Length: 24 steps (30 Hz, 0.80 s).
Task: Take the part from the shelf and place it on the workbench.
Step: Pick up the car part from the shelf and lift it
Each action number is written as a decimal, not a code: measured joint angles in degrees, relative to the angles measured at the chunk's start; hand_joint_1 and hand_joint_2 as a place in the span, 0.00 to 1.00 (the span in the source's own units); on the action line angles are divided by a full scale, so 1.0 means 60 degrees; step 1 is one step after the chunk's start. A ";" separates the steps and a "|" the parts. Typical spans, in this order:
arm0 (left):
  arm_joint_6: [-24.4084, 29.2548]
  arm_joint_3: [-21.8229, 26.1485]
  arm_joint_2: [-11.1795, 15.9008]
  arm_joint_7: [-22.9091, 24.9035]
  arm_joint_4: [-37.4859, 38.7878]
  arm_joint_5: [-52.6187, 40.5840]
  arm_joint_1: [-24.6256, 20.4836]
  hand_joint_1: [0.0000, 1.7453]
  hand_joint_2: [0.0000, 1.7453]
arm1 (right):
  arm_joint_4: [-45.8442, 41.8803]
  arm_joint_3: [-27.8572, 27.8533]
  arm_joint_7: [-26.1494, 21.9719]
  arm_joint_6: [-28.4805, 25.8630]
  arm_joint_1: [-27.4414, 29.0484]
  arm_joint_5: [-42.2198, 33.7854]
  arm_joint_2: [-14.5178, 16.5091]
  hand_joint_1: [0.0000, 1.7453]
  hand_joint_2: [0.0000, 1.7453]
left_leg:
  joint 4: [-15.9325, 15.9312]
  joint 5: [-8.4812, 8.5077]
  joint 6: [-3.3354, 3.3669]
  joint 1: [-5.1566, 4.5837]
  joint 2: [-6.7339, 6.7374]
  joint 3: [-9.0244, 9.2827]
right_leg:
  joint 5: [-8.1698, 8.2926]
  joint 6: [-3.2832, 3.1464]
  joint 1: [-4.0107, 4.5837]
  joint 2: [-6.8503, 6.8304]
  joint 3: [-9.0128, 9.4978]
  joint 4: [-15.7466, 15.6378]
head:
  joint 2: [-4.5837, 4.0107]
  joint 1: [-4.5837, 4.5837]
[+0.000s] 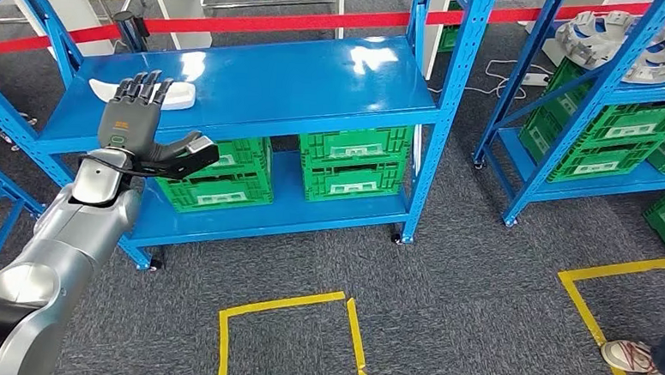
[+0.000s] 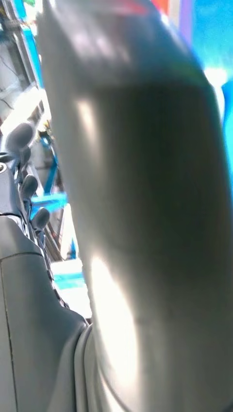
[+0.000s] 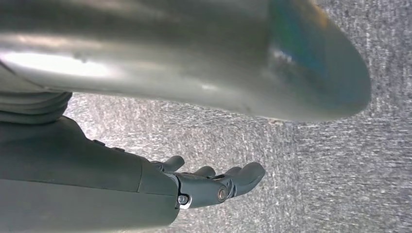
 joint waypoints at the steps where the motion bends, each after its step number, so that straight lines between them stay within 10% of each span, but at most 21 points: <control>1: -0.0023 0.0005 0.0041 0.0045 0.0012 -0.0003 0.0011 0.00 0.00 | -0.0001 0.0000 -0.0029 -0.0030 0.0003 0.0022 -0.0002 0.00 0.00 | -0.0084 -0.0025 -0.0004 0.0019 -0.0002 0.0039 | -0.0009 0.0061 0.0001 -0.0009 0.0010 -0.0028 | 0.0000 -0.0002; 4: -0.0040 0.0048 0.0142 0.0120 0.0036 -0.0001 0.0038 0.00 0.00 | -0.0004 0.0000 -0.0113 -0.0085 -0.0010 0.0078 -0.0005 0.00 0.00 | -0.0283 -0.0013 0.0043 0.0108 0.0002 0.0217 | -0.0274 0.0202 0.0013 -0.0050 -0.0210 0.0462 | 0.0000 0.0015; 7: -0.0053 0.0097 0.0178 0.0133 0.0093 -0.0001 0.0093 0.00 0.00 | -0.0004 0.0000 -0.0122 -0.0118 0.0003 0.0085 -0.0025 0.00 0.00 | -0.0290 -0.0093 0.0133 0.0102 -0.0001 0.0293 | -0.0874 0.0279 0.0004 -0.0056 -0.1272 0.2256 | 0.0000 0.0025; 9: -0.0063 0.0102 0.0192 0.0158 0.0123 -0.0003 0.0177 0.00 0.00 | -0.0004 0.0000 -0.0146 -0.0124 0.0018 0.0096 -0.0035 0.00 0.00 | -0.0247 -0.0167 0.0127 0.0103 -0.0041 0.0338 | -0.0640 0.0302 -0.0001 -0.0057 -0.1595 0.2505 | 0.0000 0.0026; 13: -0.0061 0.0131 0.0249 0.0226 0.0126 -0.0035 0.0238 0.00 0.00 | -0.0003 0.0000 -0.0252 -0.0124 0.0013 0.0129 -0.0056 0.00 1.00 | -0.0048 -0.0392 -0.0051 0.0102 -0.0196 0.0373 | 0.0514 0.0238 -0.0020 0.0102 -0.0731 0.0314 | 0.0000 0.0025; 18: -0.0062 0.0156 0.0330 0.0303 0.0089 -0.0158 0.0252 0.00 0.00 | -0.0004 0.0000 -0.0283 -0.0147 0.0005 0.0156 -0.0057 0.00 1.00 | 0.0076 -0.0513 -0.0313 0.0103 -0.0267 0.0312 | 0.0462 -0.0061 -0.0023 -0.0028 -0.0488 0.0004 | 0.0000 -0.0005; 22: -0.0084 0.0159 0.0364 0.0329 0.0068 -0.0237 0.0287 0.00 0.00 | -0.0004 0.0000 -0.0292 -0.0148 0.0003 0.0186 -0.0056 0.00 0.00 | 0.2070 -0.1294 -0.0487 0.0160 -0.0049 -0.0754 | 0.0377 -0.0201 -0.0056 -0.0235 -0.0333 -0.0052 | 0.0000 -0.0057; 24: -0.0112 0.0159 0.0362 0.0325 0.0069 -0.0283 0.0370 0.00 0.00 | -0.0003 -0.0001 -0.0290 -0.0147 0.0004 0.0180 -0.0056 0.00 0.00 | 0.2502 -0.1203 -0.0512 0.0199 -0.0014 -0.1102 | 0.0317 -0.0191 -0.0059 -0.0281 -0.0266 -0.0051 | 0.0000 -0.0059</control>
